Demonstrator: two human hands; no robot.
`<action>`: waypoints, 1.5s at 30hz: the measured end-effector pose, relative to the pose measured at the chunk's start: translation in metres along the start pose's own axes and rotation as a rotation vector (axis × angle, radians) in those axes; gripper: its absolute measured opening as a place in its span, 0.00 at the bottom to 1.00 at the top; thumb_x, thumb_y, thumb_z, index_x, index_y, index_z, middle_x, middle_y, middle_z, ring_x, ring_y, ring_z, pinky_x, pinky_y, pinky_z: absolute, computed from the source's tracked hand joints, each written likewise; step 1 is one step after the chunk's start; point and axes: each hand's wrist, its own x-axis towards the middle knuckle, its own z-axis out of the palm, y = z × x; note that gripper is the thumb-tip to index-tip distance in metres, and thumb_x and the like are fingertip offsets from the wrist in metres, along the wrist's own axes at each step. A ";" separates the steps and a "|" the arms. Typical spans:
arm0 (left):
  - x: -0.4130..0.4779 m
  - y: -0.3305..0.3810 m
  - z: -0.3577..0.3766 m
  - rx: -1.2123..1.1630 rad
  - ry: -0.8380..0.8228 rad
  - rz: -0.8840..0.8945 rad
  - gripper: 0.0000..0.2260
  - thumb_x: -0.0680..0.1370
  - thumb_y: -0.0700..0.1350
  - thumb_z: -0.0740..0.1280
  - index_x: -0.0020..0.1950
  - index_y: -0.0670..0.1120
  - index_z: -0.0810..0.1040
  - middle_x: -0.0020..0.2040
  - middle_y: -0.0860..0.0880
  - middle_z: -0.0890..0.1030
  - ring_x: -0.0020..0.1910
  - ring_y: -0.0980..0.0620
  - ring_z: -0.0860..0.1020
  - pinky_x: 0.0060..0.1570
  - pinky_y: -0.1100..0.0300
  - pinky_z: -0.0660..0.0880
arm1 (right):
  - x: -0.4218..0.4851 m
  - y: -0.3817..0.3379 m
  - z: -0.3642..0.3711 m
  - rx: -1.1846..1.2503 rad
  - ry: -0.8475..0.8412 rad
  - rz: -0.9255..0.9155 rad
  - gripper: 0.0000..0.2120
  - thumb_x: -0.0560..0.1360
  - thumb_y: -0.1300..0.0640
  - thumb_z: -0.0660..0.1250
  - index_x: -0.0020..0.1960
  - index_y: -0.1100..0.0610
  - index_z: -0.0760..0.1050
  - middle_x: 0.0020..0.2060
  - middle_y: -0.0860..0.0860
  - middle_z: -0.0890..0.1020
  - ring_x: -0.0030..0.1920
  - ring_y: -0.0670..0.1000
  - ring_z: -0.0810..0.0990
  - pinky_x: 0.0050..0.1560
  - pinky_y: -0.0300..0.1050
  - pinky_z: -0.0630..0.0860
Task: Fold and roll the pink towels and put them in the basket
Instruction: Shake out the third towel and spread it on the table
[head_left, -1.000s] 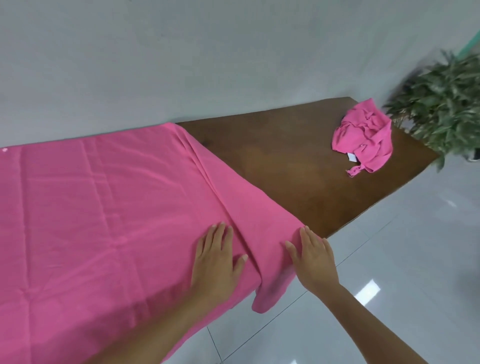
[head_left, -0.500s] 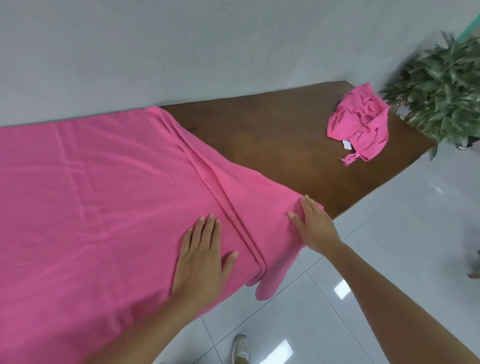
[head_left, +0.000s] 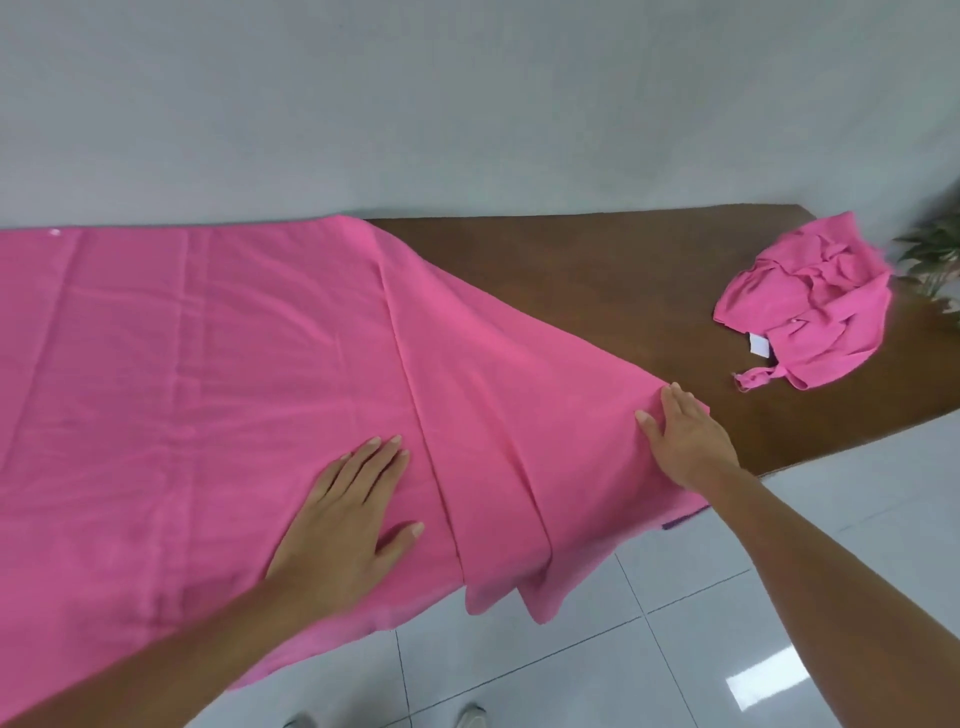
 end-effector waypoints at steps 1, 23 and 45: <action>0.000 0.000 0.000 0.006 -0.004 -0.004 0.35 0.82 0.66 0.49 0.83 0.47 0.54 0.83 0.50 0.54 0.82 0.50 0.52 0.79 0.49 0.54 | 0.008 0.006 -0.002 -0.005 -0.008 0.000 0.36 0.82 0.36 0.42 0.83 0.57 0.48 0.82 0.53 0.50 0.81 0.53 0.50 0.79 0.55 0.55; 0.000 0.006 -0.007 -0.013 -0.009 -0.050 0.35 0.81 0.68 0.50 0.83 0.51 0.52 0.83 0.54 0.55 0.81 0.53 0.54 0.78 0.49 0.56 | 0.001 0.051 0.006 0.165 0.157 -0.067 0.37 0.81 0.34 0.43 0.81 0.56 0.53 0.81 0.60 0.55 0.80 0.63 0.51 0.79 0.60 0.50; -0.002 0.005 -0.006 -0.009 0.012 -0.037 0.34 0.82 0.67 0.49 0.84 0.51 0.50 0.83 0.55 0.53 0.81 0.54 0.52 0.78 0.50 0.54 | 0.024 0.107 0.007 -0.018 -0.030 -0.159 0.42 0.74 0.26 0.33 0.82 0.47 0.34 0.82 0.54 0.39 0.81 0.58 0.38 0.80 0.57 0.40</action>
